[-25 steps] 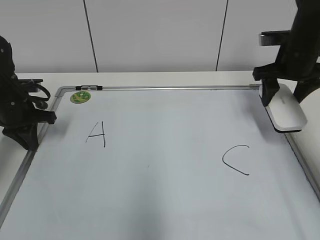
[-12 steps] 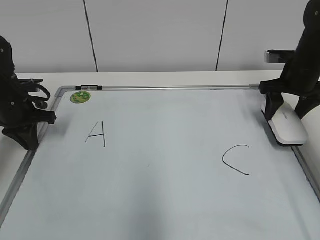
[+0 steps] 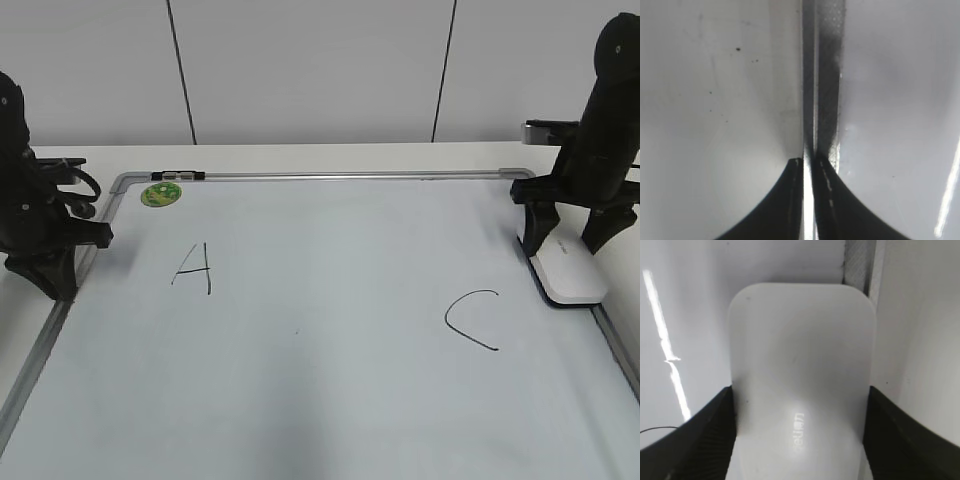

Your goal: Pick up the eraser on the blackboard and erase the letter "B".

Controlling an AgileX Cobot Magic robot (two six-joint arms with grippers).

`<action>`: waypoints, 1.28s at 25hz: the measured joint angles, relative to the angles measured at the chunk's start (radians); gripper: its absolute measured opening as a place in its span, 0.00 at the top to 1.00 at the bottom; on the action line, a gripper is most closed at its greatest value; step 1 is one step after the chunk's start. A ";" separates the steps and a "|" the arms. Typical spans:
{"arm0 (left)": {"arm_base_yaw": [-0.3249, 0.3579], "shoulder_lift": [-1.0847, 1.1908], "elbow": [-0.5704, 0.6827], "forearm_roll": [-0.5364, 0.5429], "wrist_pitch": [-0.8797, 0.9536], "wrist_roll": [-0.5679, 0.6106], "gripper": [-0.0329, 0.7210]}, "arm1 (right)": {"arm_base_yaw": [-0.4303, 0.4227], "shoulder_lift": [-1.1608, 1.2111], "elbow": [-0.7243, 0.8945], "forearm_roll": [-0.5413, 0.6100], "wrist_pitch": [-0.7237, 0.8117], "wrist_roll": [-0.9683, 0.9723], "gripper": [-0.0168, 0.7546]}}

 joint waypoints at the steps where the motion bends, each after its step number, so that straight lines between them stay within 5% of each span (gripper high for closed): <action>1: 0.000 0.000 0.000 0.000 0.000 0.000 0.91 | 0.000 0.000 0.000 0.000 0.000 0.000 0.31; 15: 0.000 0.000 0.000 0.000 0.000 0.000 0.91 | 0.000 0.000 0.000 0.030 -0.004 0.000 0.30; 21: 0.000 0.000 0.000 0.000 0.000 0.000 0.91 | 0.000 0.000 0.000 0.059 -0.004 0.000 0.14; 28: 0.000 0.000 -0.009 0.000 0.006 0.000 0.91 | 0.000 0.000 -0.039 0.034 -0.004 0.011 0.11; 32: 0.000 -0.005 -0.058 0.000 0.021 0.000 0.78 | 0.000 -0.020 -0.052 0.023 -0.004 0.019 0.11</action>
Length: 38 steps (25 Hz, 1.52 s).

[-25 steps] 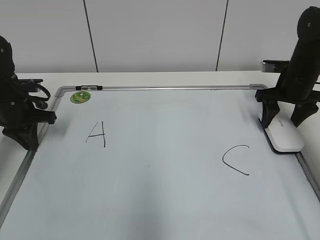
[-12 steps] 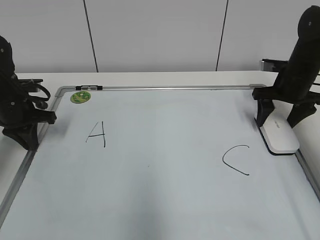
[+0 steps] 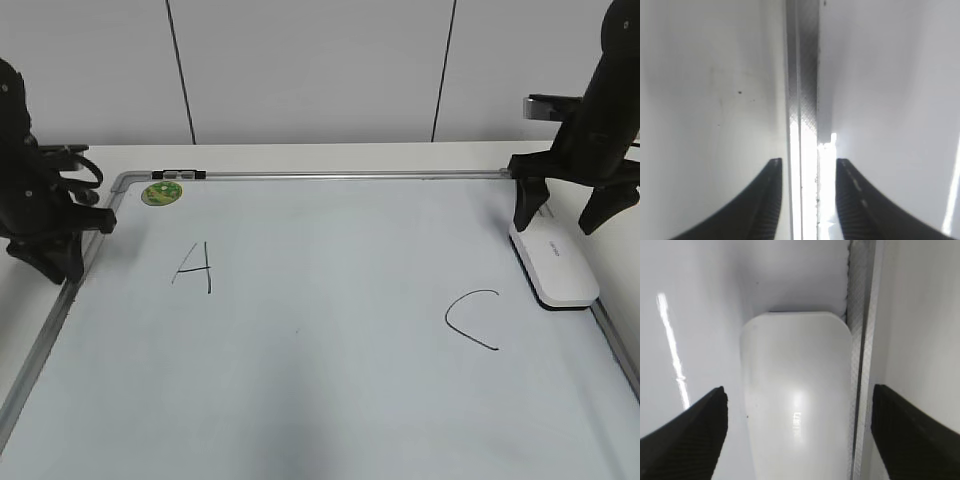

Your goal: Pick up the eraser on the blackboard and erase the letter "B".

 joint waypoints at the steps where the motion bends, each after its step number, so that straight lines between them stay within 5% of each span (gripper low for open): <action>1: 0.000 -0.009 -0.017 0.000 0.003 0.000 0.70 | 0.000 -0.012 0.000 -0.004 0.000 0.004 0.11; 5: -0.002 -0.085 -0.067 0.009 0.027 0.000 0.31 | 0.000 -0.076 0.000 -0.008 0.002 0.020 0.11; 9: -0.002 -0.156 -0.071 0.014 0.062 0.000 0.12 | 0.000 -0.145 0.000 -0.008 0.004 0.043 0.12; 19: -0.012 -0.254 -0.071 0.039 0.233 -0.021 0.17 | 0.000 -0.299 0.042 0.014 0.011 0.064 0.22; 28: -0.119 -0.544 -0.071 0.129 0.258 -0.103 0.18 | 0.034 -0.404 0.142 0.070 0.016 0.088 0.22; 34: -0.172 -0.646 -0.050 0.180 0.267 -0.133 0.19 | 0.128 -0.513 0.307 0.006 0.016 0.088 0.22; 38: -0.173 -0.746 0.093 0.196 0.267 -0.139 0.19 | 0.139 -0.653 0.472 -0.024 0.016 0.094 0.22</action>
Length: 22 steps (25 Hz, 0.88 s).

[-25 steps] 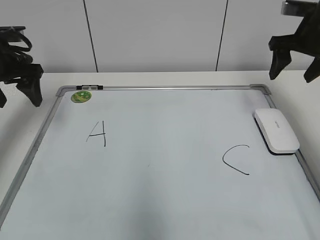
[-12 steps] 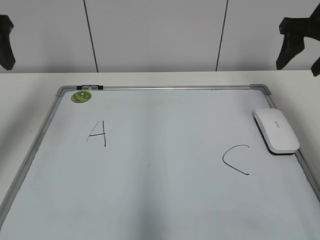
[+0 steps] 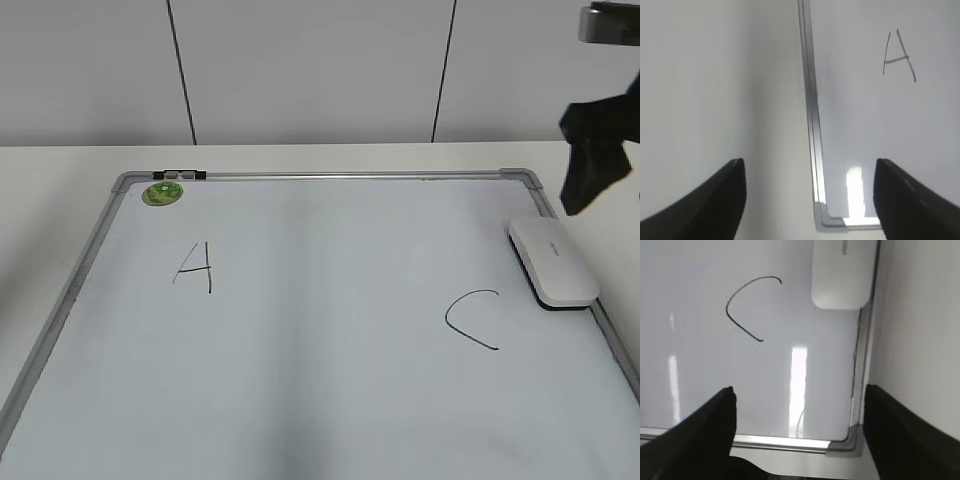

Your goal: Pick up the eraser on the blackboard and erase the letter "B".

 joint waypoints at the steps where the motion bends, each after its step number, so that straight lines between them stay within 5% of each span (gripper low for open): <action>1: 0.000 -0.036 0.055 0.000 0.000 -0.002 0.19 | 0.000 -0.047 0.035 -0.006 -0.006 0.000 0.22; 11: 0.000 -0.519 0.578 -0.015 -0.093 -0.022 0.19 | 0.000 -0.531 0.414 -0.010 -0.109 0.004 0.23; 22: 0.000 -1.093 0.804 0.025 -0.072 0.048 0.19 | 0.000 -1.000 0.666 -0.011 -0.102 -0.007 0.23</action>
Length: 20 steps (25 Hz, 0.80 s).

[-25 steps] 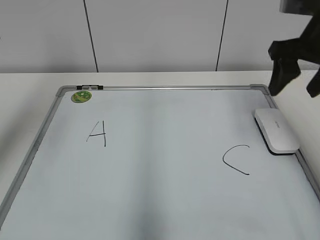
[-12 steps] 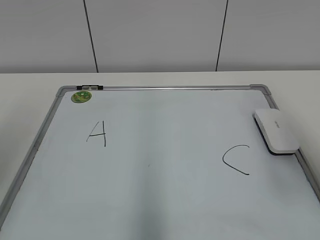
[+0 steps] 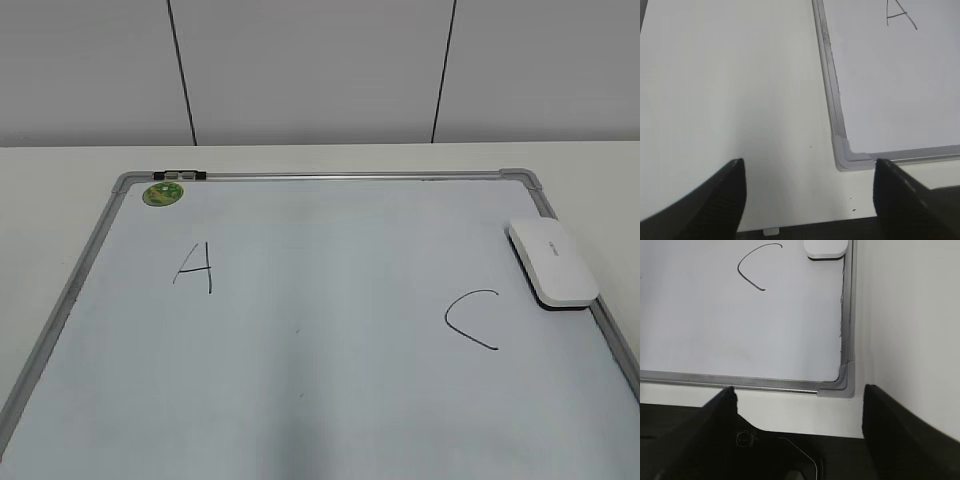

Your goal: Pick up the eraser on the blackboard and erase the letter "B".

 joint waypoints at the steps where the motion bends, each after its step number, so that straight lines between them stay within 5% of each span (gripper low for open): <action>1: 0.000 -0.038 0.010 0.000 0.000 0.000 0.19 | 0.000 -0.024 0.020 0.000 0.006 -0.004 0.23; 20: 0.000 -0.143 0.056 -0.004 -0.047 0.002 0.19 | 0.002 -0.111 0.170 -0.002 0.003 -0.076 0.23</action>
